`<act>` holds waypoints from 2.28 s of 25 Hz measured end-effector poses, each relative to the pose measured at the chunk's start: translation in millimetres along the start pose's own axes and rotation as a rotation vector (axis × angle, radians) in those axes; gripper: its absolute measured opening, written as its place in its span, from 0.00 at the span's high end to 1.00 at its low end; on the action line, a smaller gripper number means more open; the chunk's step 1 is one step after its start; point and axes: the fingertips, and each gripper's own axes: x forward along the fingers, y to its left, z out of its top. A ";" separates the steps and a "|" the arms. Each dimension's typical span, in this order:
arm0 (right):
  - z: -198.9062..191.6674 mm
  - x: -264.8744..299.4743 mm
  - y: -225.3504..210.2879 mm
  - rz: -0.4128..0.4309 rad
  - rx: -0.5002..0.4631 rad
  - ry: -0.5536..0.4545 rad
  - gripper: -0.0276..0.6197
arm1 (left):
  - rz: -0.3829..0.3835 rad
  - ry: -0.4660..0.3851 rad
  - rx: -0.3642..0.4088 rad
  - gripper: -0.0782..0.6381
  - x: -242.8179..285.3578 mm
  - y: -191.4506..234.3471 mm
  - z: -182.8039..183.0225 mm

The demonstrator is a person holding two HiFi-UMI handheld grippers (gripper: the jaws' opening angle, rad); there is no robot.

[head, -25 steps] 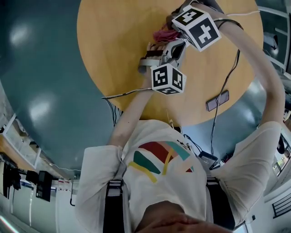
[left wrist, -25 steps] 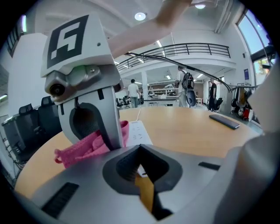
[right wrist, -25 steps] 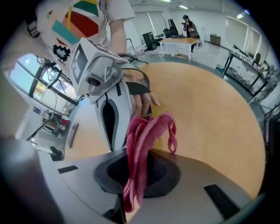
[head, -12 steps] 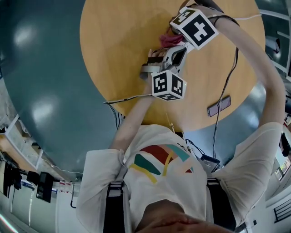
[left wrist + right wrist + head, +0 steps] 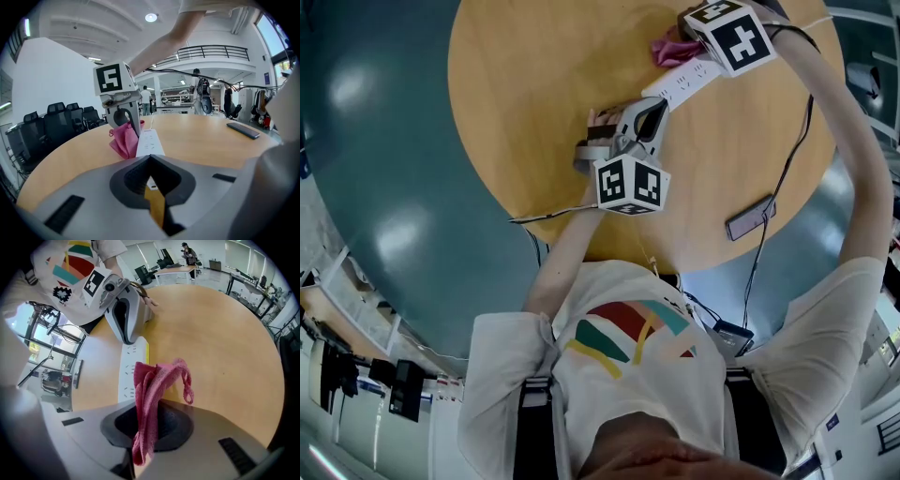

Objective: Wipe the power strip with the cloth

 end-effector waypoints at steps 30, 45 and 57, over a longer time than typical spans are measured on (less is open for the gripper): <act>-75.4 -5.4 27.3 -0.385 1.129 -0.595 0.90 | -0.035 0.051 0.042 0.83 3.0 -11.3 -3.2; -78.8 -9.4 80.7 -0.565 1.457 -0.828 0.90 | -0.047 0.084 0.090 0.83 6.0 -13.2 0.3; -59.5 7.0 129.1 -0.701 1.747 -1.049 0.90 | -0.069 0.096 0.106 0.83 5.8 -20.4 2.1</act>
